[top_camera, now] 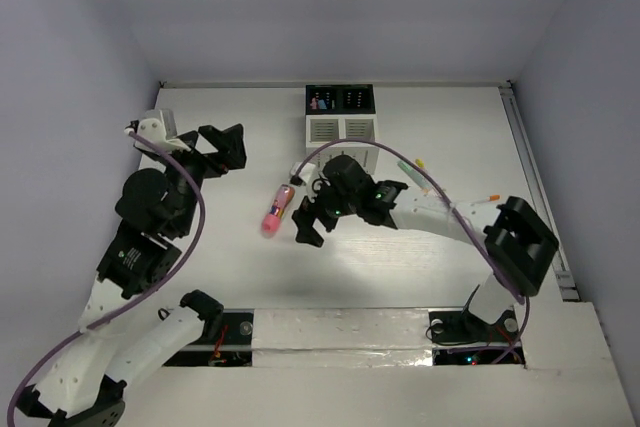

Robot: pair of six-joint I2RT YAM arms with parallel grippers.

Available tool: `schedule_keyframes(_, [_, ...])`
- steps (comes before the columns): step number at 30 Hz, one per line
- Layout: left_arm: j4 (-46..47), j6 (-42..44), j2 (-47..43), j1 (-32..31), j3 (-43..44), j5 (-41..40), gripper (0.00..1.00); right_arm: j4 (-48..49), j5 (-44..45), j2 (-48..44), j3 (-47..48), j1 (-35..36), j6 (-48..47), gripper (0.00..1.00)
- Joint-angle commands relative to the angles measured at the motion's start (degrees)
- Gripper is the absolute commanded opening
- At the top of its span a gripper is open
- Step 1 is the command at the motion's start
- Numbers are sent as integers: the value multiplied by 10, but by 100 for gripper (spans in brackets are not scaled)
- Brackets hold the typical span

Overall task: Sort the stationery into containers
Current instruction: Pick up the stationery from the center of the board.

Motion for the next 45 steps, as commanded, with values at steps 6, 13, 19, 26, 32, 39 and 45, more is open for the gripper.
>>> schedule_keyframes(6, [-4,42,-60,3,24,-33,99,-52,96,119,141,26,-240,100])
schedule_keyframes(13, [14,47,-124,3,-6,-39,99,-93,118,221,264,43,-305,100])
schedule_keyframes(19, [35,49,-163,3,-26,-39,99,-175,122,291,351,49,-363,100])
schedule_keyframes(26, [35,50,-177,3,-23,-32,99,-212,135,335,396,60,-435,100])
schedule_keyframes(32, [32,51,-183,3,-35,-37,99,-257,144,406,462,71,-456,100])
schedule_keyframes(39, [35,47,-185,3,-45,-35,99,-280,134,444,508,77,-455,93])
schedule_keyframes(45, [38,45,-184,3,-53,-35,99,-261,113,434,509,77,-426,49])
